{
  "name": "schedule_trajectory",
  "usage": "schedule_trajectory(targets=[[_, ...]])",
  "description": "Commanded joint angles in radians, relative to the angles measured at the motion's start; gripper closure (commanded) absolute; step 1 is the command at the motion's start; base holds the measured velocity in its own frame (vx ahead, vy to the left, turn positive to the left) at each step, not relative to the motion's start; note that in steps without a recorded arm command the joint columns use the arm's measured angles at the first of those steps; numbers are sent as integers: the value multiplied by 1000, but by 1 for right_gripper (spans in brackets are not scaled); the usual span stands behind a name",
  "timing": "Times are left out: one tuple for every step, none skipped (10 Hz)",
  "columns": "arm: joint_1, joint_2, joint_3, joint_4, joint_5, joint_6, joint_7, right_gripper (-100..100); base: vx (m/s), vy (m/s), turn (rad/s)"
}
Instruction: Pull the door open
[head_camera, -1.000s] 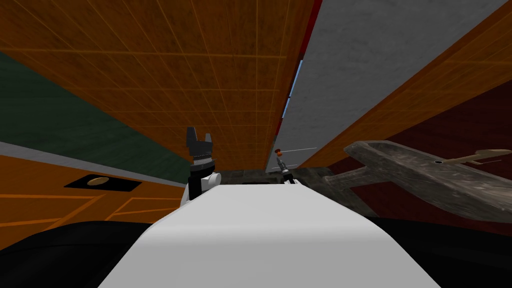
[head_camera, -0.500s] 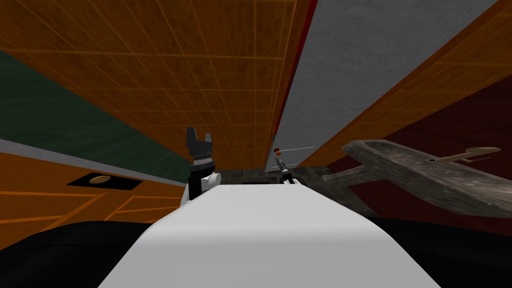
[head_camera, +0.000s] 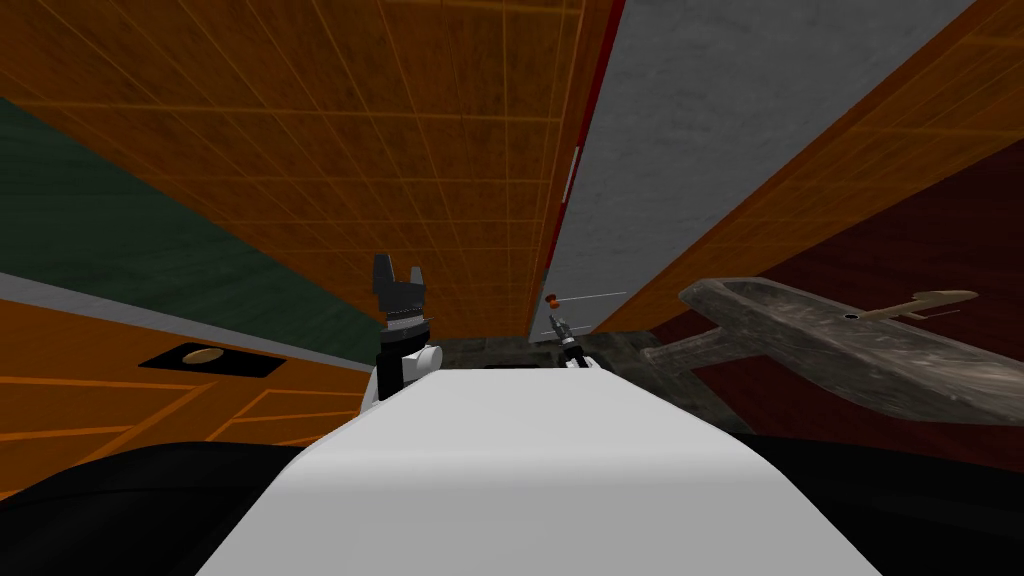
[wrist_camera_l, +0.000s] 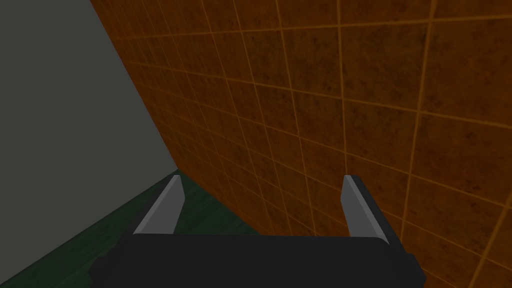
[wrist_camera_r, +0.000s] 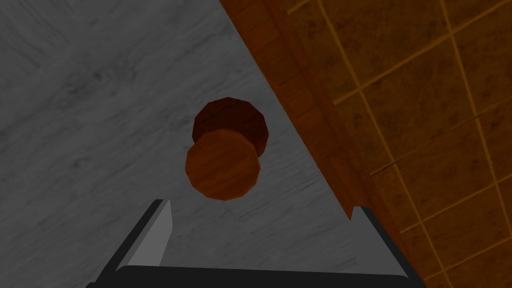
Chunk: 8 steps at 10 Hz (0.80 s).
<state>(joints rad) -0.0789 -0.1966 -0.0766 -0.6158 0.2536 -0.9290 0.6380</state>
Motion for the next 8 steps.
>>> schedule_trajectory(targets=[[1,2,2,-6,-1,6,38,-100,-34,-21,-4],[1,5,5,-11,-2,12,73,-100,-31,-22,-8],[1,5,5,-11,-2,12,79,-100,-24,-14,-4],[1,7,8,-16,-4,18,119,-100,-31,-19,-13],[1,10,11,-21,-6,23,144,-100,-42,-26,-14],[1,10,11,-21,-6,23,160,-100,-28,-18,-2],[1,12,14,-25,-7,29,195,-100,-20,-20,-9],[1,12,14,-25,-7,29,200,-100,-18,-18,-3]])
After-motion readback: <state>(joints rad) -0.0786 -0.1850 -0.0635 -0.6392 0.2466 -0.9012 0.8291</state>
